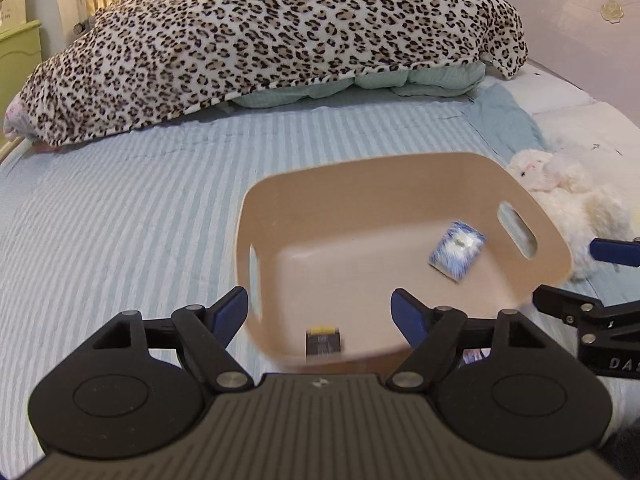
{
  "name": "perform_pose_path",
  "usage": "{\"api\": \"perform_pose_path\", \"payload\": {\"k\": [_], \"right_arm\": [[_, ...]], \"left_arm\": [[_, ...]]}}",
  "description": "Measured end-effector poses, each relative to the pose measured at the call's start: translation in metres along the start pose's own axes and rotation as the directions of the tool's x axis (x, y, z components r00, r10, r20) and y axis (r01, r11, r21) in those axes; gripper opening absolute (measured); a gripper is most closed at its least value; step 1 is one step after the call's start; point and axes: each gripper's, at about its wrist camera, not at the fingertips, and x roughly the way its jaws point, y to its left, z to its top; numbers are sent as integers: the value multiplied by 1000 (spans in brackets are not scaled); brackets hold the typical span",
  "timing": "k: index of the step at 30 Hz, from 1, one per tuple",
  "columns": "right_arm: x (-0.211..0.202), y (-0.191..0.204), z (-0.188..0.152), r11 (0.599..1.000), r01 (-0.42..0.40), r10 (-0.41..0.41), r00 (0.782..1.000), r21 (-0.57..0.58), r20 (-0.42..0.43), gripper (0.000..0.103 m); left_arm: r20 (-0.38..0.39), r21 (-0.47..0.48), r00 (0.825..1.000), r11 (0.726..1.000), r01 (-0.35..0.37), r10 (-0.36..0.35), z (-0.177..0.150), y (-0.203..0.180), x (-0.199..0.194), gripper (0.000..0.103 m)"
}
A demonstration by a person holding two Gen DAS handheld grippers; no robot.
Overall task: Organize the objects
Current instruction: 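Carry both boxes over the basket and open both tools to drop them, then grasp the cartoon box with right tool while left tool grasps floral scrunchie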
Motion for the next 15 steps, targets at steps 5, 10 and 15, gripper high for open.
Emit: {"api": "perform_pose_path", "payload": {"k": [5, 10, 15], "right_arm": [[-23, -1, -19, 1000, 6, -6, 1000, 12, -18, 93], [-29, 0, -44, 1000, 7, -6, 998, 17, -65, 95], [-21, 1, -72, 999, 6, -2, 993, 37, -122, 95]], "left_arm": [[-50, 0, 999, 1000, 19, -19, -31, 5, -10, 87], [-104, -3, 995, 1000, 7, -7, -61, 9, -7, 87], [-151, -43, 988, 999, 26, -32, -89, 15, -1, 87]]}}
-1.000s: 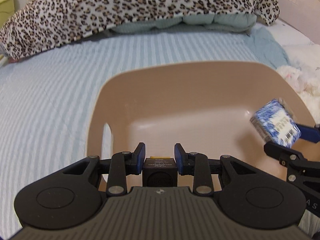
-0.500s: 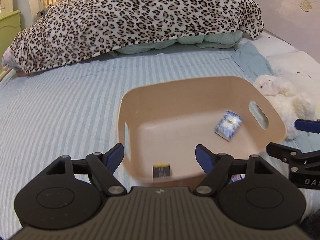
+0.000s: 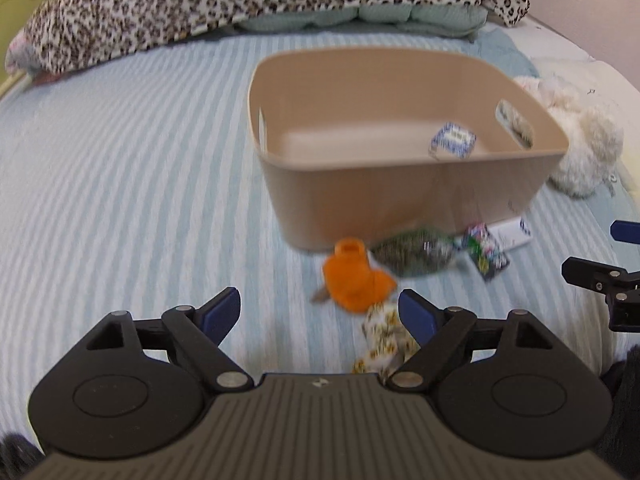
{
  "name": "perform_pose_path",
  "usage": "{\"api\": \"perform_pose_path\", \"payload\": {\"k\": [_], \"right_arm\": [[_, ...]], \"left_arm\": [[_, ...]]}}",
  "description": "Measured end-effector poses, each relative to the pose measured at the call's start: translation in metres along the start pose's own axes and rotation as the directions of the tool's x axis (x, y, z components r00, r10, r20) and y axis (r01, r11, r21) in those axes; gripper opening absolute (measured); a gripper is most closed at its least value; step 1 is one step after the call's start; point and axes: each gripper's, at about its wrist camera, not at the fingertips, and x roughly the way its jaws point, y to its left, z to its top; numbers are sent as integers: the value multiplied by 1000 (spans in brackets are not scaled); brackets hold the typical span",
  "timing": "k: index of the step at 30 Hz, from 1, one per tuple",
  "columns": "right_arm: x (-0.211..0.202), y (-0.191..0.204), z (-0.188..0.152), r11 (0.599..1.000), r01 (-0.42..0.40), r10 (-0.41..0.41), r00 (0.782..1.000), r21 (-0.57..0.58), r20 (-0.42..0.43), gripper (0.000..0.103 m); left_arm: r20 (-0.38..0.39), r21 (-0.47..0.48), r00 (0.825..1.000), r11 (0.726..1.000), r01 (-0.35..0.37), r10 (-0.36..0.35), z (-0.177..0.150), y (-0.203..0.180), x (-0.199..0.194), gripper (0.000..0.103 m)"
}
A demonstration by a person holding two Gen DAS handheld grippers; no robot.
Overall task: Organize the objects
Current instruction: 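Grasp the cartoon box with right tool while left tool grasps floral scrunchie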
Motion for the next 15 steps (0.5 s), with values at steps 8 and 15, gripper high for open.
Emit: {"api": "perform_pose_path", "payload": {"k": [8, 15], "right_arm": [[18, 2, -33, 1000, 3, -3, 997, 7, -73, 95], [34, 4, -40, 1000, -16, 18, 997, 25, -81, 95]], "left_arm": [[-46, -51, 993, 993, 104, -107, -28, 0, 23, 87], [-86, -25, 991, 995, 99, -101, -37, -9, 47, 87]]}}
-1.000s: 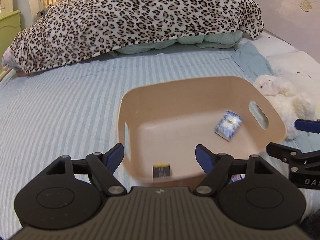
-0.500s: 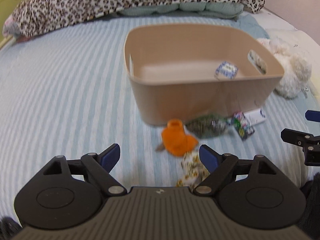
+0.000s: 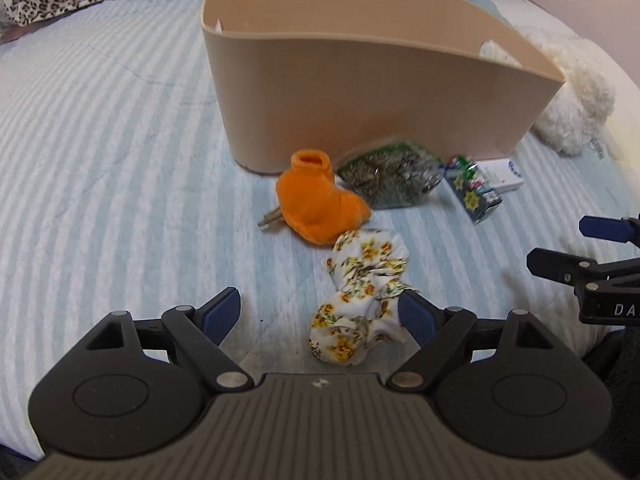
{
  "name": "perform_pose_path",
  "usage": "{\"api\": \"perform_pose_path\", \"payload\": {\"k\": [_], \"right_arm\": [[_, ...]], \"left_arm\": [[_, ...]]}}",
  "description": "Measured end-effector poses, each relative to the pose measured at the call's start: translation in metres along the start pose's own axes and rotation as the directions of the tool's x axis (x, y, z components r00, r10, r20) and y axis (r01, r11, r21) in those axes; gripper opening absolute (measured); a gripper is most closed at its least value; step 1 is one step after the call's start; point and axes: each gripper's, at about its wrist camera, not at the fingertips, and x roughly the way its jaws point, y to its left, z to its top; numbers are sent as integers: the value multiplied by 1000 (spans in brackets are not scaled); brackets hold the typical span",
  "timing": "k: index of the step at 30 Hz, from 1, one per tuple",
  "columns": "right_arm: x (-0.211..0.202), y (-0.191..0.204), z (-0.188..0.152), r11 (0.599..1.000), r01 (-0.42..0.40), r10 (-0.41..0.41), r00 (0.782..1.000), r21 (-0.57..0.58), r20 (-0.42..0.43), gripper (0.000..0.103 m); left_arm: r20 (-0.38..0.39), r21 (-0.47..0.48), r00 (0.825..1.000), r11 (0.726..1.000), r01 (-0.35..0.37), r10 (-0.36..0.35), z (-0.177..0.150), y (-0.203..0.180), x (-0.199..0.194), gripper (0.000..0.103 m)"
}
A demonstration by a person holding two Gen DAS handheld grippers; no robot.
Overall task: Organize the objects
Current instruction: 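Grasp the cartoon box with right tool while left tool grasps floral scrunchie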
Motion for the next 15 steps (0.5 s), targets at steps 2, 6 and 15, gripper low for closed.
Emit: {"api": "perform_pose_path", "payload": {"k": [2, 6, 15], "right_arm": [[5, 2, 1, 1000, -4, 4, 1000, -2, -3, 95], [16, 5, 4, 1000, -21, 21, 1000, 11, -2, 95], [46, 12, 14, 998, -39, 39, 999, 44, -3, 83]], "left_arm": [[-7, -16, 1000, 1000, -7, 7, -1, 3, 8, 87], [-1, -26, 1000, 1000, -4, 4, 0, 8, 15, 85], [-3, -17, 1000, 1000, -20, 20, 8, 19, 19, 54]]}}
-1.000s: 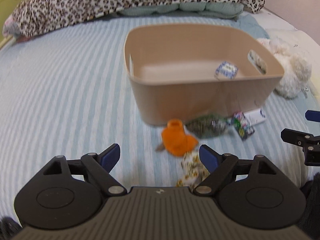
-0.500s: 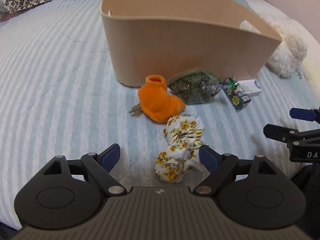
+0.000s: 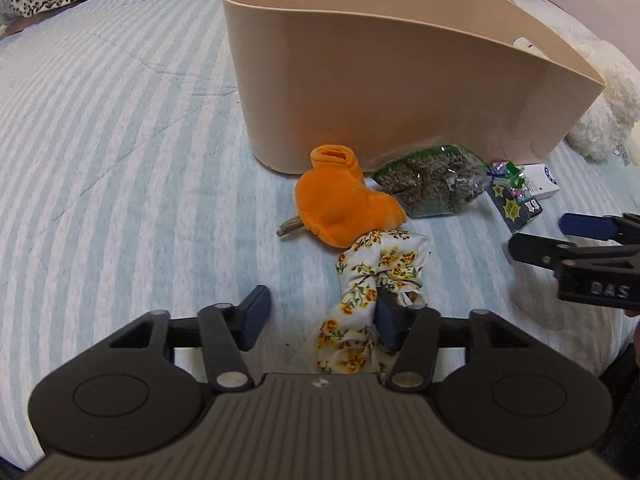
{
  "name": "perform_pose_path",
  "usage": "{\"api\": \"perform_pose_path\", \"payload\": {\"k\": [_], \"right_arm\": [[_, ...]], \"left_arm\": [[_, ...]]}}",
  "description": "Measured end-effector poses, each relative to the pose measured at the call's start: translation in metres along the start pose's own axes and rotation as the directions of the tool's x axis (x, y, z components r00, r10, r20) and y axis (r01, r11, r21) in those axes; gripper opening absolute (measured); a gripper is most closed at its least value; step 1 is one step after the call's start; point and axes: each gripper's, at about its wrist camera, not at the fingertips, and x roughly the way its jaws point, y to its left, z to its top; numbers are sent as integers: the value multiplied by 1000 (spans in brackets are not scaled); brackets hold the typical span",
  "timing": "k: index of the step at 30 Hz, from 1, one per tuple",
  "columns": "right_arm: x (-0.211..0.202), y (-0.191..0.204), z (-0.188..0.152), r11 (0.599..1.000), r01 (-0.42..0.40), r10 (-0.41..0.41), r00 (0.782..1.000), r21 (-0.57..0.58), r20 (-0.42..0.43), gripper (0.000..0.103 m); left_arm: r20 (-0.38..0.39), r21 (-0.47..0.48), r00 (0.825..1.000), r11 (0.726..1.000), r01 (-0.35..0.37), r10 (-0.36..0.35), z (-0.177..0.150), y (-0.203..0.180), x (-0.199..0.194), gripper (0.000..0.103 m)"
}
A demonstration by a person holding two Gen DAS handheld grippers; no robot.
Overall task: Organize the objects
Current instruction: 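Grasp the cartoon box with right tool while left tool grasps floral scrunchie, then carry scrunchie and cartoon box over the basket and release both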
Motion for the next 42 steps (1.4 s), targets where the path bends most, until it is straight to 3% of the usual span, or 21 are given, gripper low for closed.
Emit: {"api": "perform_pose_path", "payload": {"k": [3, 6, 7, 9, 13, 17, 22, 30, 37, 42], "right_arm": [[9, 4, 3, 1000, 7, -7, 1000, -8, -2, 80], [15, 7, 7, 1000, 10, -10, 1000, -20, 5, 72], [16, 8, 8, 1000, 12, -12, 1000, -23, 7, 65], [17, 11, 12, 1000, 12, -11, 1000, -29, 11, 51], [18, 16, 12, 999, -3, 3, 1000, -53, 4, 21], [9, 23, 6, 995, 2, 0, 1000, -103, 15, 20], [-7, 19, 1, 997, -15, 17, 1000, -82, 21, 20], [-45, 11, 0, 997, -12, 19, 994, -71, 104, 20], [-83, 5, 12, 999, 13, -5, 973, -35, 230, 20], [-106, -2, 32, 1000, 24, -18, 947, -14, 322, 21]], "left_arm": [[12, -6, 1000, 1000, -1, 1, -1, 2, -1, 49], [34, 14, 999, 1000, -6, 6, -2, 2, -7, 32], [42, 16, 999, 1000, 0, 0, -3, 3, -8, 19], [50, 3, 999, 1000, 7, -7, -3, 7, -10, 11], [60, -36, 998, 999, 33, -30, -7, 14, -12, 8], [70, -41, 997, 999, 34, -31, -13, 14, -17, 7], [84, -49, 996, 998, 36, -32, -19, 18, -29, 6], [170, -51, 985, 998, 33, -24, -14, 22, -73, 6], [285, -19, 958, 999, 31, -24, 7, 16, -113, 6], [358, -3, 933, 999, 34, -31, 29, 9, -130, 6]]}}
